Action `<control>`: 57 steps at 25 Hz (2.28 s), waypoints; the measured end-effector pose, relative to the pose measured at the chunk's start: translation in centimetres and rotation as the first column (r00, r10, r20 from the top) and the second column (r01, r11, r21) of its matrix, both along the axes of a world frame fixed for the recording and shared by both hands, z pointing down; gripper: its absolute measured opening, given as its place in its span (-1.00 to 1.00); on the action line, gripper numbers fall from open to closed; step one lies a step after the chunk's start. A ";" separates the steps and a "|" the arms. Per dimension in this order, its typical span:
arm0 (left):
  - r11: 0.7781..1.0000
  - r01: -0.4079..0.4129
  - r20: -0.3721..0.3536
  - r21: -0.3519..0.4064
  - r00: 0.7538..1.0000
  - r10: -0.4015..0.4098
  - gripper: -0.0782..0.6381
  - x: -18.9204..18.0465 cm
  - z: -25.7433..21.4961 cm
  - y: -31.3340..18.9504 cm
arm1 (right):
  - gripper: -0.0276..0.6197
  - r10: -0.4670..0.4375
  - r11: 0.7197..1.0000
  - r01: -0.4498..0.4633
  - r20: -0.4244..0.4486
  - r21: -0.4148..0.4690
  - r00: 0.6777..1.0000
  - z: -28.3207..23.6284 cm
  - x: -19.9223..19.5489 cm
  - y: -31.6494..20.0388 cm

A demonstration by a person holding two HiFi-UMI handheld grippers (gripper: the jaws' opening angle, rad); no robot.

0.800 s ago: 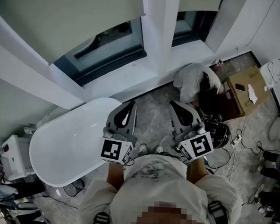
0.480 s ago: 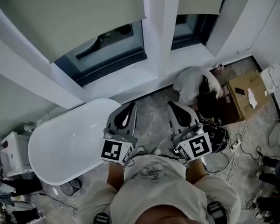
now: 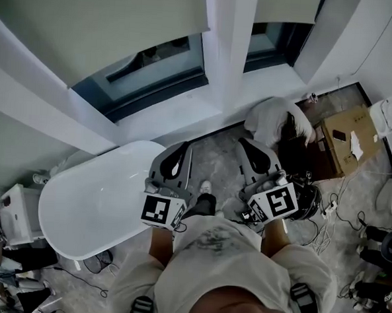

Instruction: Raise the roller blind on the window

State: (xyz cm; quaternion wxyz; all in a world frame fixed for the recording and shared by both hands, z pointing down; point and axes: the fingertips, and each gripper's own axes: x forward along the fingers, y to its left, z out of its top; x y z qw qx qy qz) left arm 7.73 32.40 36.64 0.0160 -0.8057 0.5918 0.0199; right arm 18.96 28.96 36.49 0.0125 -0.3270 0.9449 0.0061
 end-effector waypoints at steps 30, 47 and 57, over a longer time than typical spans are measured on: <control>0.998 -0.059 0.006 0.004 0.998 0.059 -0.76 -9.7 2.1 -23.7 | -0.73 0.010 1.000 -0.007 -0.098 0.027 0.995 1.7 -11.3 -22.4; 1.000 -0.005 0.014 -0.029 1.000 0.006 -0.76 -8.6 2.0 -35.0 | -0.73 -0.074 0.997 0.073 -0.060 -0.015 0.995 1.8 -10.5 -32.5; 1.000 0.003 0.016 -0.017 1.000 -0.003 -0.76 -8.0 1.0 -41.0 | -0.73 -0.140 0.990 0.138 -0.050 -0.041 0.989 2.0 -10.8 -36.3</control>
